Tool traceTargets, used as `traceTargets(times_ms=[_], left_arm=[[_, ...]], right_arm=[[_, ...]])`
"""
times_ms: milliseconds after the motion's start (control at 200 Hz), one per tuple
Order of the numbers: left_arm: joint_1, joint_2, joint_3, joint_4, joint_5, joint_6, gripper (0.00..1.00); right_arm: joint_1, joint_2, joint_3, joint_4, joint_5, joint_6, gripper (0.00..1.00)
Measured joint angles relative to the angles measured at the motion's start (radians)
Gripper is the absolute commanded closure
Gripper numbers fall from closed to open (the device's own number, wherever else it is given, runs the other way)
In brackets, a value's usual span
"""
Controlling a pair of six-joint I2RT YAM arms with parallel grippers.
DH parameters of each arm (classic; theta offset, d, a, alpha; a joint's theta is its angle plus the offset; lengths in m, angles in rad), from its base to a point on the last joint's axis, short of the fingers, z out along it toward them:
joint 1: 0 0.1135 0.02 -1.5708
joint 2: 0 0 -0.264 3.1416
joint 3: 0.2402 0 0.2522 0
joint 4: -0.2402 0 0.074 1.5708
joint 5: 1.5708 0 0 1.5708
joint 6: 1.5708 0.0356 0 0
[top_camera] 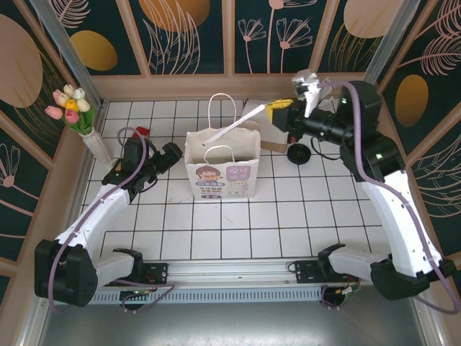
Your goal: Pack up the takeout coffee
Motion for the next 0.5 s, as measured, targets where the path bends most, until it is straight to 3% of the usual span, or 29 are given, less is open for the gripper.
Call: traceTargets(times_ms=[295, 500], left_arm=[[0.000, 0.018, -0.010, 0.020, 0.110, 0.004, 0.01], [0.000, 0.056, -0.003, -0.026, 0.108, 0.054, 0.01]], right_arm=[[0.060, 0.185, -0.011, -0.035, -0.029, -0.083, 1.00], [0.106, 0.300, -0.012, -0.038, -0.037, -0.106, 1.00]])
